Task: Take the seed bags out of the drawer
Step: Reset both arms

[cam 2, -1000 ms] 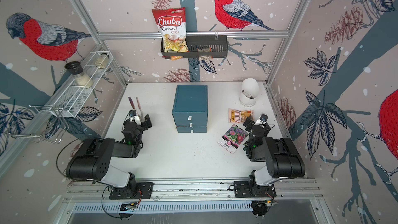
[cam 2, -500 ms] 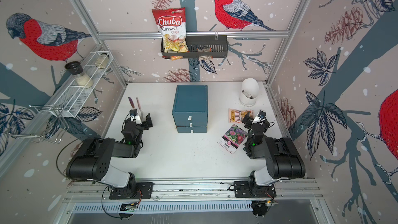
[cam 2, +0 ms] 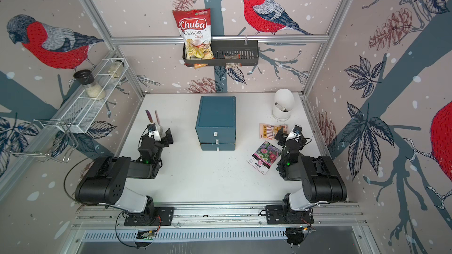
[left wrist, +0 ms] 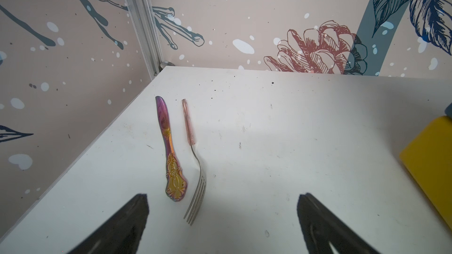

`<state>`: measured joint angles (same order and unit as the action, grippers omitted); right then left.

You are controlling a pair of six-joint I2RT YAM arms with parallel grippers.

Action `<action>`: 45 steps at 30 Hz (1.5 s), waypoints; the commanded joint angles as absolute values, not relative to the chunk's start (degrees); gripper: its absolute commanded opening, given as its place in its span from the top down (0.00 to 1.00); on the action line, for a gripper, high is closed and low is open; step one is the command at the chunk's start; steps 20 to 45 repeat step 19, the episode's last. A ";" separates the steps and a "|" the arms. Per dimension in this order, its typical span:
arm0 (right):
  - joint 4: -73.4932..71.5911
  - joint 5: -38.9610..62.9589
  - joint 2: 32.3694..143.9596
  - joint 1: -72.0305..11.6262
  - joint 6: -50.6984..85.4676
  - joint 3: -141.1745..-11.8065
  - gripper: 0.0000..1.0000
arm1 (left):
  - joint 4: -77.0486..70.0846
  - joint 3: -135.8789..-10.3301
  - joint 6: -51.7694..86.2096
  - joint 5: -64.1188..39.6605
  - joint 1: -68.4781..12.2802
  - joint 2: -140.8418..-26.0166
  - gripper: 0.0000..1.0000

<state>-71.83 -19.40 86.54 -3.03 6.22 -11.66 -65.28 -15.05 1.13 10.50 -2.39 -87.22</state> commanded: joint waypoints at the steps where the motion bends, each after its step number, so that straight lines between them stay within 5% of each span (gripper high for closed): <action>1: -72.62 -19.95 86.48 -3.10 5.98 -11.87 0.00 | -67.18 -15.39 0.88 9.86 -2.08 -87.32 0.02; 45: -72.67 -19.95 86.50 -3.14 5.95 -11.86 0.00 | -67.18 -15.45 0.88 9.78 -2.02 -87.36 0.01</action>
